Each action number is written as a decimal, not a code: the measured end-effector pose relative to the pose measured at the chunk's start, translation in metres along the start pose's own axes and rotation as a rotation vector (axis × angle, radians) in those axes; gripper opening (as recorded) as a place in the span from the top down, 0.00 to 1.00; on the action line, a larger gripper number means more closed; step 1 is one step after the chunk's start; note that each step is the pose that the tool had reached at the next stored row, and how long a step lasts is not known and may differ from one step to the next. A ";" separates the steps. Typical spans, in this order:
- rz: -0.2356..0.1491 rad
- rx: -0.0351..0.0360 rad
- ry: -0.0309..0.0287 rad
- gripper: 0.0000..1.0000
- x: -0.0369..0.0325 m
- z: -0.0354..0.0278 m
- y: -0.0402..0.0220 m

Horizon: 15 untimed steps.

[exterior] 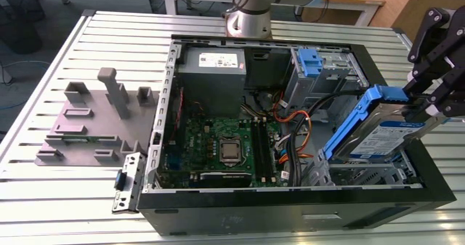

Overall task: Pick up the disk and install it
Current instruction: 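Insert the disk into the insertion slot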

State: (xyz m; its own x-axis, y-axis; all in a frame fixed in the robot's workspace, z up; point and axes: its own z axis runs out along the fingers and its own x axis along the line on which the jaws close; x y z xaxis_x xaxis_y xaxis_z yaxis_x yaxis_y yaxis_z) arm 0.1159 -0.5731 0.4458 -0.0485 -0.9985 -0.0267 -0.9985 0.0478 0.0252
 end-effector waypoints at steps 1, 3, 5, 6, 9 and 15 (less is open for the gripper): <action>0.000 0.0000 0.0000 0.65 0.0000 0.0012 0.0000; 0.000 0.0000 0.0000 0.65 0.0001 0.0042 -0.0001; 0.000 0.0000 -0.0001 0.65 0.0003 0.0078 -0.0002; 0.000 0.0000 -0.0001 0.65 0.0003 0.0096 -0.0002; 0.000 0.0000 -0.0001 0.65 0.0006 0.0151 -0.0004; 0.000 0.0000 0.0001 0.65 0.0014 0.0260 -0.0007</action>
State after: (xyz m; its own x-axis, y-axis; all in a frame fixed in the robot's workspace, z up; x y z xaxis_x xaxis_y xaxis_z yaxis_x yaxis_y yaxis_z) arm 0.1159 -0.5737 0.4198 -0.0485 -0.9985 -0.0266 -0.9985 0.0478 0.0251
